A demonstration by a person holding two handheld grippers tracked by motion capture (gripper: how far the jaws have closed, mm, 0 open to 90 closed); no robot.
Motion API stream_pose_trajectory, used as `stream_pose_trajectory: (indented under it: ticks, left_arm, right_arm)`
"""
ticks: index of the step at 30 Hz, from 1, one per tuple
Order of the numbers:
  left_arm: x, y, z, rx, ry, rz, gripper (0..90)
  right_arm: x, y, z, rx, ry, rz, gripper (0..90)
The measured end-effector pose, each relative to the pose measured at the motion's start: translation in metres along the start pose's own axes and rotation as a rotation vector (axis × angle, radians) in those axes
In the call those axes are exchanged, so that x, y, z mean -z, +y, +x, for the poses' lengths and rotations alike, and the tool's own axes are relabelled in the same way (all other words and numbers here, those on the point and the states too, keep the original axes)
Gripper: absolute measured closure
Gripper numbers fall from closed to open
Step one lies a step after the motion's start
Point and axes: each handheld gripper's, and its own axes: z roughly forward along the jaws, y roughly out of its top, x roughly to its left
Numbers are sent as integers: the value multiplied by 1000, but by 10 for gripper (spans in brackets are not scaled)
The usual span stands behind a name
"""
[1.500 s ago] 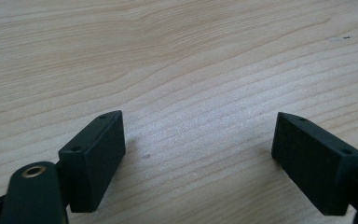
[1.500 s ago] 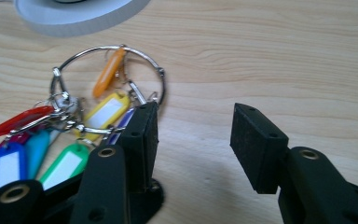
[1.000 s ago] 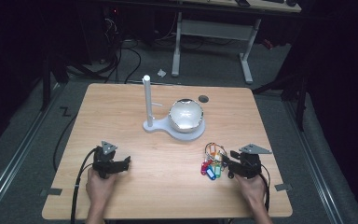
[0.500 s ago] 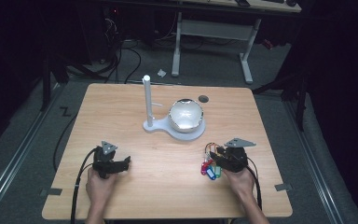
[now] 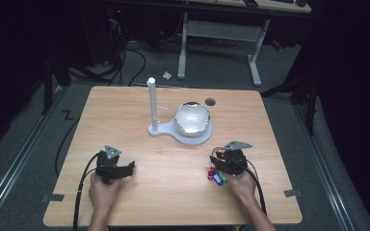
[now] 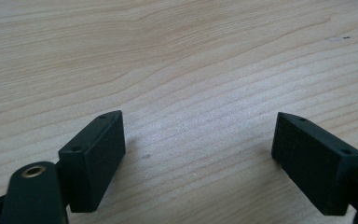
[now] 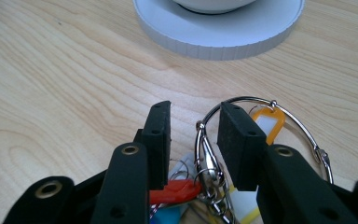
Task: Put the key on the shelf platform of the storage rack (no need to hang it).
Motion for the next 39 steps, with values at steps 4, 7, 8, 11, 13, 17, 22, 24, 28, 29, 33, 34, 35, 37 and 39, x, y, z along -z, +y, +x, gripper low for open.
stream_pose_trajectory:
  ticks: [4, 7, 8, 11, 13, 17, 22, 24, 28, 29, 33, 34, 35, 37, 39]
  left_arm:
    - [0, 0, 0, 0, 0, 0, 178]
    - [0, 0, 0, -1, 0, 0, 178]
    - [0, 0, 0, 0, 0, 0, 178]
    - [0, 0, 0, 0, 0, 0, 178]
    - [0, 0, 0, 0, 0, 0, 178]
    - [0, 0, 0, 0, 0, 0, 178]
    - [0, 0, 0, 0, 0, 0, 178]
    - [0, 0, 0, 0, 0, 0, 178]
    - [0, 0, 0, 0, 0, 0, 178]
    - [0, 0, 0, 0, 0, 0, 178]
    - [0, 0, 0, 0, 0, 0, 178]
    - [0, 0, 0, 0, 0, 0, 178]
    - [0, 0, 0, 0, 0, 0, 178]
    - [0, 0, 0, 0, 0, 0, 178]
    - [0, 0, 0, 0, 0, 0, 178]
  right_arm:
    - [-9, -1, -6, -21, -8, 28, 637]
    - [-15, -2, -8, -31, -9, 46, 637]
    - [-16, -2, -9, -27, -10, 48, 638]
    - [-20, -3, -10, -29, -7, 56, 655]
    - [-21, -3, -10, -20, -9, 61, 690]
    - [-23, -3, -8, 2, -12, 67, 768]
    - [-22, -4, -9, 7, -7, 60, 789]
    - [-21, -4, -8, 6, -9, 57, 793]
    - [-15, -3, -8, 0, 0, 27, 797]
    - [-14, -2, -9, -3, 3, 17, 797]
    - [-6, 0, -10, -11, 9, -15, 797]
    - [-4, 0, -11, -10, 13, -23, 798]
    - [-1, 0, -11, -16, 13, -27, 797]
    - [3, 1, -11, -13, 15, -36, 798]
    - [7, 2, -11, -10, 16, -41, 797]
